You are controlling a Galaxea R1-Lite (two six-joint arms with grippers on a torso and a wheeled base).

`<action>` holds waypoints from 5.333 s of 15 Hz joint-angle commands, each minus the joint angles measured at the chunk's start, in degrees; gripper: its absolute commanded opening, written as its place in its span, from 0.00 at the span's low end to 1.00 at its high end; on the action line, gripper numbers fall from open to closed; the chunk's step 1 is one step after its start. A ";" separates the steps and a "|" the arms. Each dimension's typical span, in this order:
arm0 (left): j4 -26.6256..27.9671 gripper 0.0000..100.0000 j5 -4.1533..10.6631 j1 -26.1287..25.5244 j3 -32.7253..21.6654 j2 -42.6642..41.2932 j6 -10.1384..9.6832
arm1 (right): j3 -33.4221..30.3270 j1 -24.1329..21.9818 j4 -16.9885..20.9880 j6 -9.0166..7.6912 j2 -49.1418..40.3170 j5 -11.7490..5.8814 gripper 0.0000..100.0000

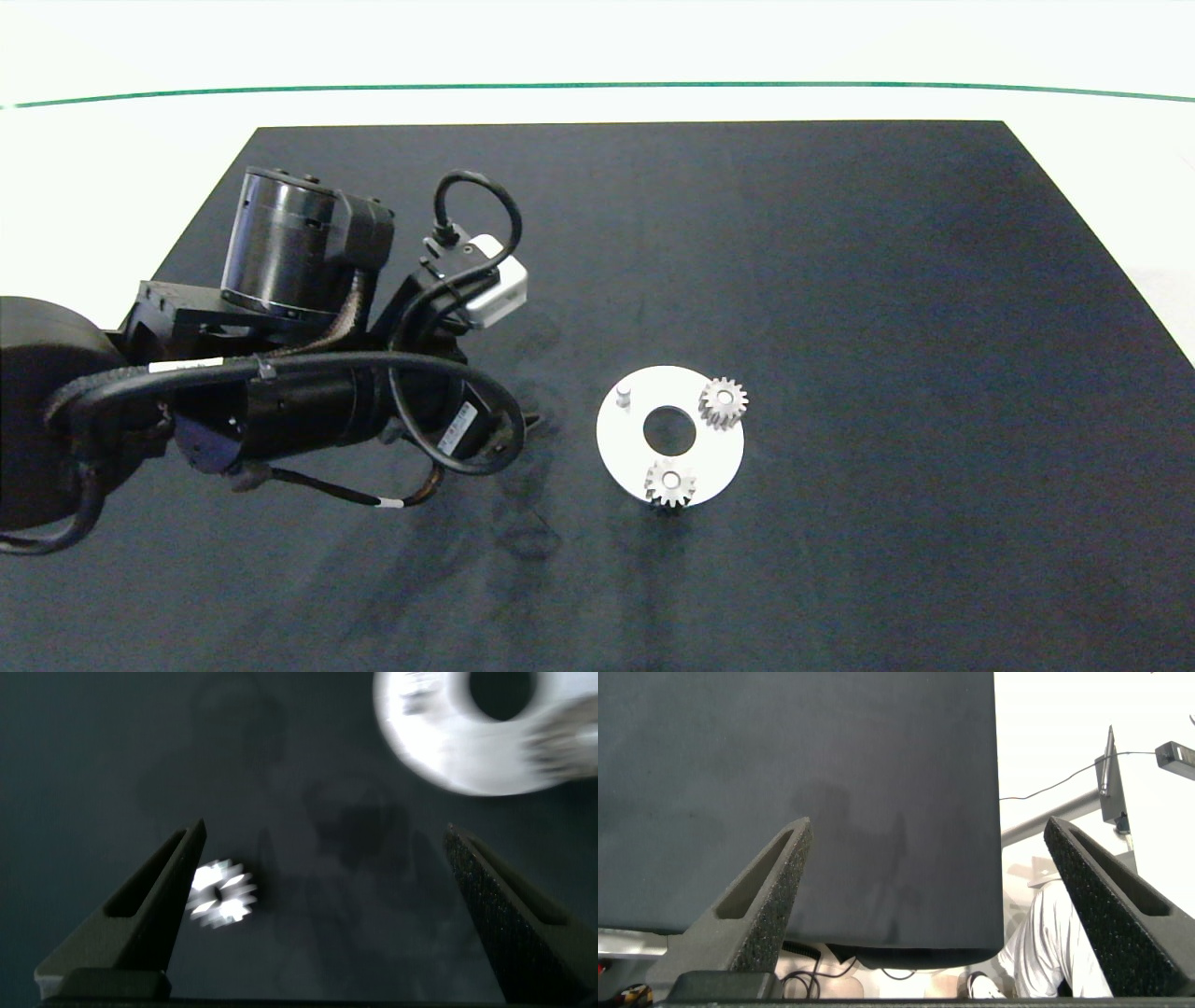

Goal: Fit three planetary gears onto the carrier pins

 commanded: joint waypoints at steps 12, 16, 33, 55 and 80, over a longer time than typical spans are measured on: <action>-0.04 1.00 -8.88 12.70 -0.33 5.40 0.27 | -2.11 -0.06 0.23 -1.55 0.13 -0.17 1.00; -0.04 1.00 -9.49 13.66 -0.15 5.22 0.36 | -2.11 -0.06 0.23 -1.55 0.22 -0.17 1.00; -0.92 0.81 -10.81 14.28 1.25 6.63 0.36 | -2.11 -0.14 0.23 -1.55 0.22 -0.17 1.00; -0.83 0.37 -10.90 14.28 0.73 7.69 0.45 | -2.20 -0.14 0.23 -1.55 0.13 -0.17 1.00; -0.31 0.10 -3.25 -10.95 -4.46 3.55 -0.87 | -2.20 -0.14 0.31 -3.22 -0.05 -0.17 1.00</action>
